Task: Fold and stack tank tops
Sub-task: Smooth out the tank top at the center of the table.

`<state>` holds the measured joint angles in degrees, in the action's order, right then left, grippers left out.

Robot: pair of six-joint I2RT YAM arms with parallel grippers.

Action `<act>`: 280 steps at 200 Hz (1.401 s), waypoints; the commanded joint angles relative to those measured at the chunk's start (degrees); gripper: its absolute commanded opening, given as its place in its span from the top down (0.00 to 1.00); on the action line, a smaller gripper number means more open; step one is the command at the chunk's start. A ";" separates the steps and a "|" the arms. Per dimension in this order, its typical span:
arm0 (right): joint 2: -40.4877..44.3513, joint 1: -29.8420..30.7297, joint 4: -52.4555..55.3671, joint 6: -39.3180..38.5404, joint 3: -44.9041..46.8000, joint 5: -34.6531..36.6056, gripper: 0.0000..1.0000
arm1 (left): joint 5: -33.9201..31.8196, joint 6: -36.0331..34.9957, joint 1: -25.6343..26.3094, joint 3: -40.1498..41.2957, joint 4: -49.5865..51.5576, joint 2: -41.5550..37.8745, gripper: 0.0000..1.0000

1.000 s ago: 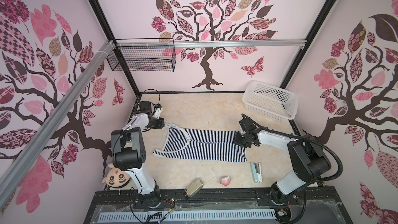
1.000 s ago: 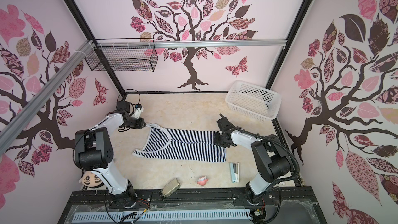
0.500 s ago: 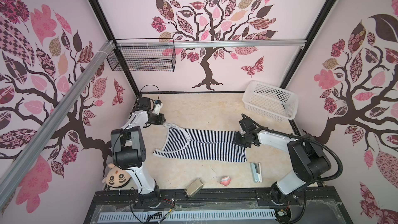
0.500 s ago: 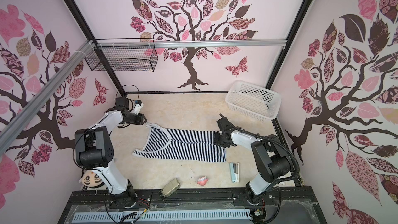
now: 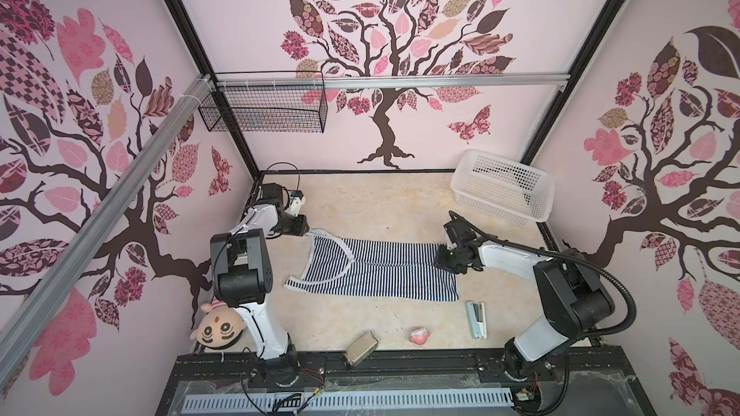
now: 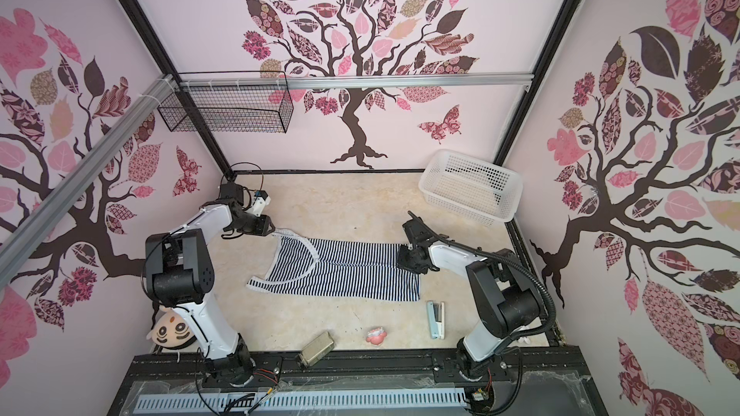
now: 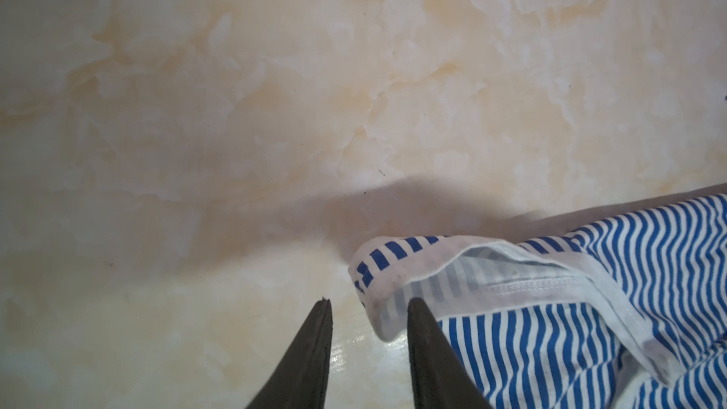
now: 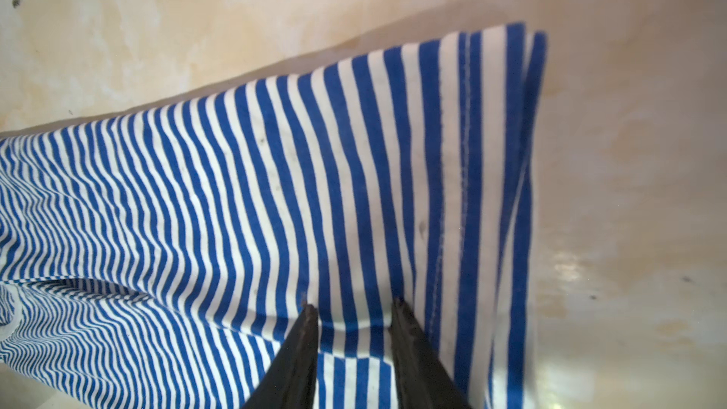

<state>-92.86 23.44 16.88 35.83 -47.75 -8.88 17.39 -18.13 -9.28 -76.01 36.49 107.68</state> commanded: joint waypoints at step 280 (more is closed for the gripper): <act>-8.12 0.29 3.59 -0.90 3.18 2.63 0.67 | -1.92 -2.60 -0.83 8.66 -7.13 -9.21 1.00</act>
<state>-95.26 23.46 14.04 35.57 -48.82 -9.06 15.66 -19.84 -9.85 -68.86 30.89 99.85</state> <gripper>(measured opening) 0.331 0.047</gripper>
